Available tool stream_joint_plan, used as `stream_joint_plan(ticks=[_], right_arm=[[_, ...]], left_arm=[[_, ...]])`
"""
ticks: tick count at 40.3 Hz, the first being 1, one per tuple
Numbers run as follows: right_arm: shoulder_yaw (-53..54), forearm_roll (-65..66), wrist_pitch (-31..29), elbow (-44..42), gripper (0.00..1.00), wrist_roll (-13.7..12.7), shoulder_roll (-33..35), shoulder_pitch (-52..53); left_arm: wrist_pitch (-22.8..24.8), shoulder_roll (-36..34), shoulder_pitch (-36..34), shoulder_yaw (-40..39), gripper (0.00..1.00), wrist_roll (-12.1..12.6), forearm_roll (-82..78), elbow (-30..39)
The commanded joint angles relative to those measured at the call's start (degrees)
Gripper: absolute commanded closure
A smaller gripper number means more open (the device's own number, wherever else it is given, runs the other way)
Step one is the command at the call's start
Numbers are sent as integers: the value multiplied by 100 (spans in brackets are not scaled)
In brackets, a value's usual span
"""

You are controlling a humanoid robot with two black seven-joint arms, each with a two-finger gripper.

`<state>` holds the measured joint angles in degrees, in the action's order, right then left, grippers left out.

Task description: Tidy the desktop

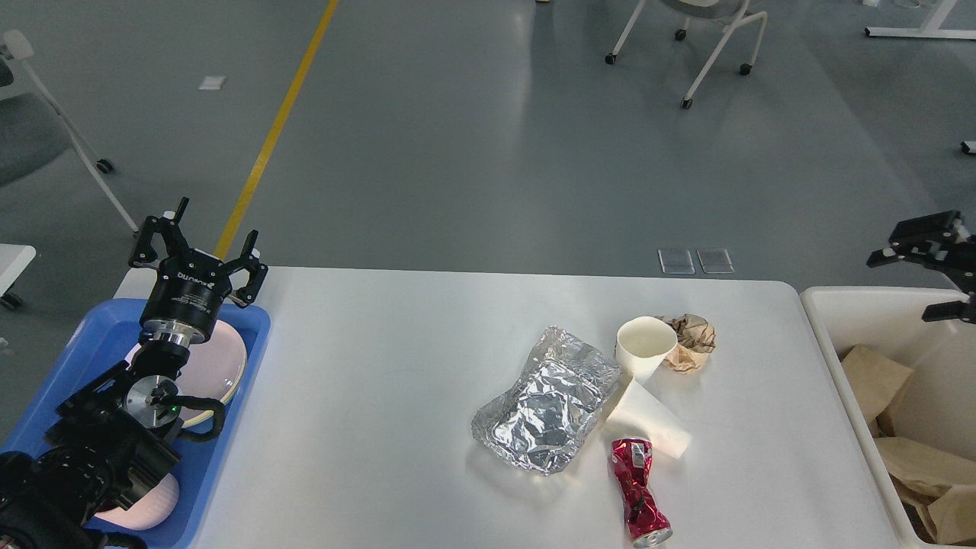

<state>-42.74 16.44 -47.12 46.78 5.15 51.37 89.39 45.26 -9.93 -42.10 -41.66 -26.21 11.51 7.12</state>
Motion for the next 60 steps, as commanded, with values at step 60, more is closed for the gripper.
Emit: stream_joint_plan(ticks=[60], right_arm=[[-3584, -2795, 2858, 1061, 0, -84, -5260, 915]], left_arm=[[0, 0, 0, 0, 4, 2, 0, 0]])
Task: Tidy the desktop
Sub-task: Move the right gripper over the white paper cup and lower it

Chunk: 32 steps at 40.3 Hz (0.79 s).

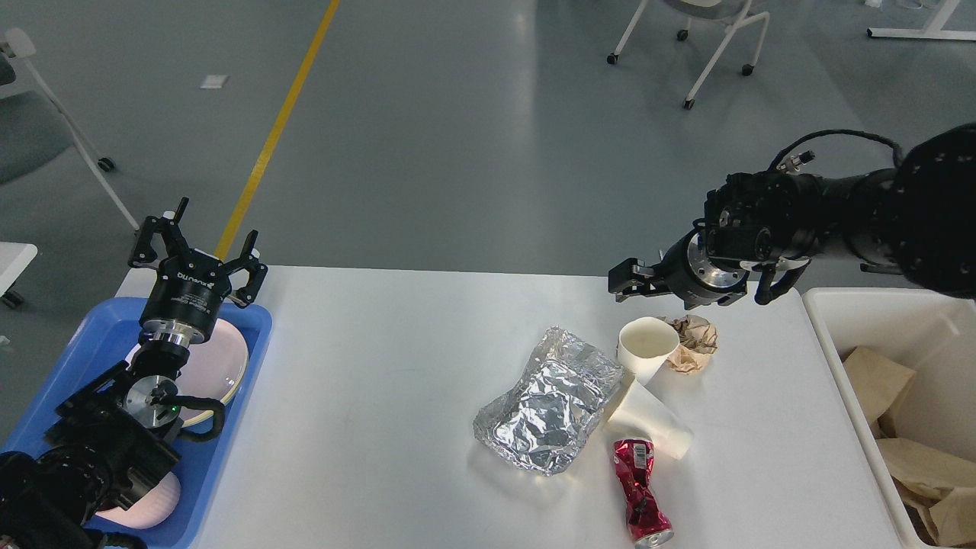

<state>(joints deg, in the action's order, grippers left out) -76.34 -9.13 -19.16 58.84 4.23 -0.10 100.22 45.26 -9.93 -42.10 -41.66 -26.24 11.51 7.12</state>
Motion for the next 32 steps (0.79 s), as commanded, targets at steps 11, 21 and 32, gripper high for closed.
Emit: stream_joint_plan(ticks=[11, 21, 32], right_arm=[[-223, -151, 26, -180, 0, 7, 97, -697], [-65, -115, 167, -286, 6, -10, 273, -1013], [-47, -107, 290, -1050, 9, -10, 256, -1488]], left_arm=[[0, 0, 0, 0, 4, 5, 0, 0], [0, 0, 0, 0, 4, 5, 0, 0], [0, 0, 0, 0, 4, 5, 0, 0]])
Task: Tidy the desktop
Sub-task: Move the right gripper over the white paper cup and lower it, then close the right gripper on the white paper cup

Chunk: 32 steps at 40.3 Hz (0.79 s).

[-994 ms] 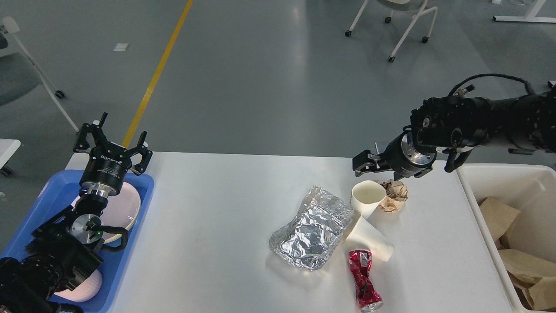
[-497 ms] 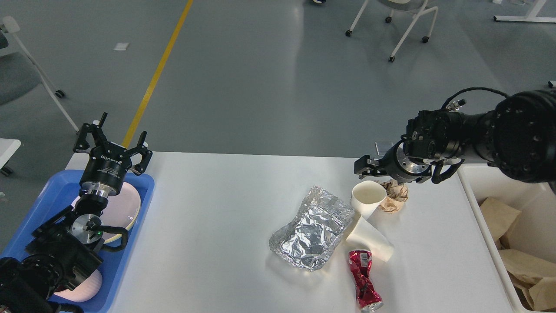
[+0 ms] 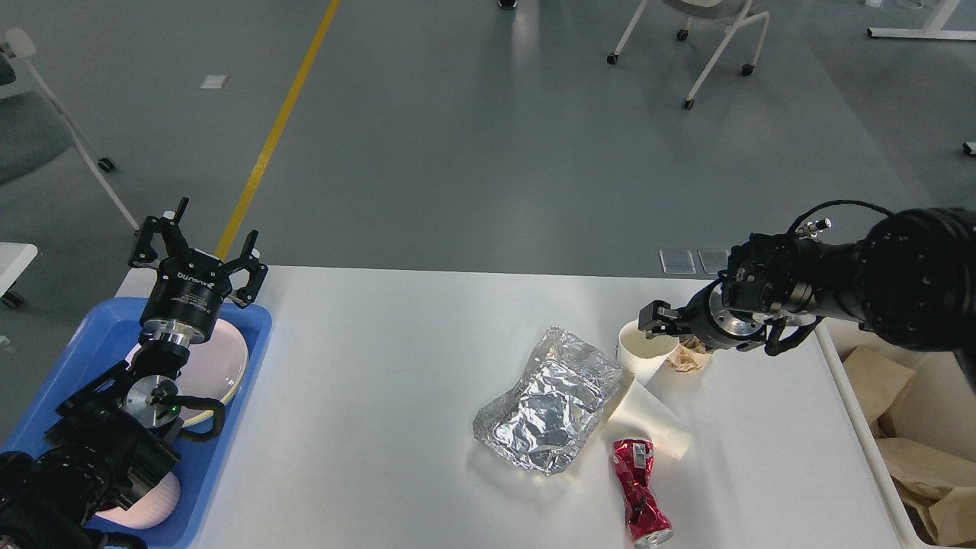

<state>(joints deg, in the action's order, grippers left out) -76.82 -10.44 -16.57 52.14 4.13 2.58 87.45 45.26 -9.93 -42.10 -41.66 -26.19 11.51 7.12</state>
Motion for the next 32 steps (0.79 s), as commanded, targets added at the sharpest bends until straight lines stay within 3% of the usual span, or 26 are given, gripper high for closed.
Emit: stream_joint_plan(ticks=[1, 5, 12, 18, 26, 32], right_arm=[[-8, 50, 31, -458, 8, 0, -30, -263], [-26, 173, 40, -520, 2, 9, -65, -343], [9, 244, 75, -520, 0, 0, -56, -360], [0, 235, 93, -529, 16, 0, -30, -404], [-8, 244, 31, -520, 49, 0, -21, -501], [0, 244, -4, -476, 64, 0, -30, -510]], left_arm=[[0, 0, 0, 0, 4, 0, 0, 0], [0, 0, 0, 0, 4, 0, 0, 0], [0, 0, 0, 0, 4, 0, 0, 0], [0, 0, 0, 0, 4, 0, 0, 0], [0, 0, 0, 0, 4, -9, 0, 0], [0, 0, 0, 0, 4, 0, 0, 0]])
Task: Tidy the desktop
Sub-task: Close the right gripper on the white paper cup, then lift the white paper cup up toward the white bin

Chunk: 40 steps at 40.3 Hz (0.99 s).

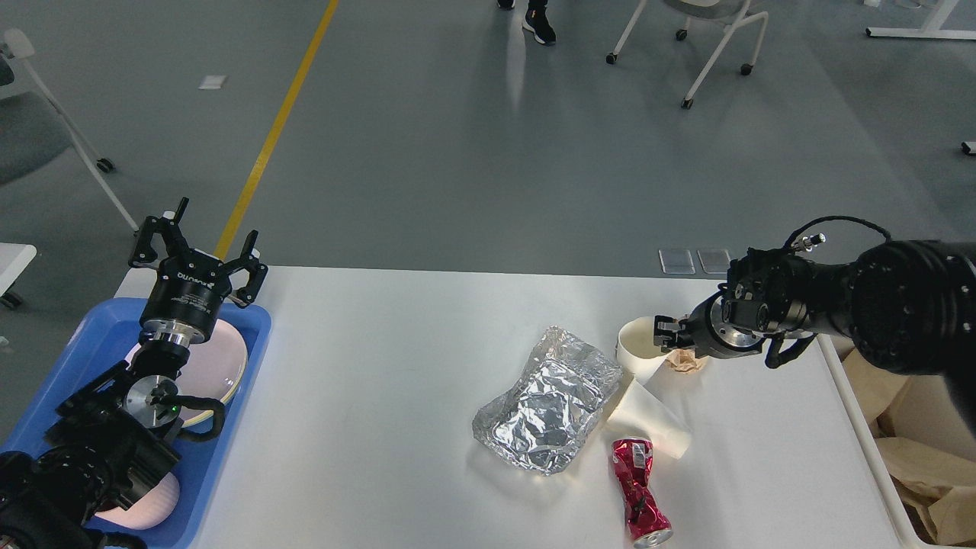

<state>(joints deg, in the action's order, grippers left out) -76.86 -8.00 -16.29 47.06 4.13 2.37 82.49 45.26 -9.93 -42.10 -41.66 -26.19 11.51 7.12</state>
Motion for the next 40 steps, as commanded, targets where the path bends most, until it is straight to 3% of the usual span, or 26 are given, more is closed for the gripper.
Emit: stream_joint_plan(ticks=[1, 12, 24, 40], right_arm=[[5, 0, -33, 31, 67, 1, -9, -22], [5, -9, -436, 31, 100, 1, 0, 4], [22, -17, -1104, 40, 100, 9, 79, 268], [330, -9, -2141, 401, 100, 18, 1028, 1489]], left_arm=[[0, 0, 0, 0, 4, 0, 0, 0], [0, 0, 0, 0, 4, 0, 0, 0], [0, 0, 0, 0, 4, 0, 0, 0], [0, 0, 0, 0, 4, 0, 0, 0]])
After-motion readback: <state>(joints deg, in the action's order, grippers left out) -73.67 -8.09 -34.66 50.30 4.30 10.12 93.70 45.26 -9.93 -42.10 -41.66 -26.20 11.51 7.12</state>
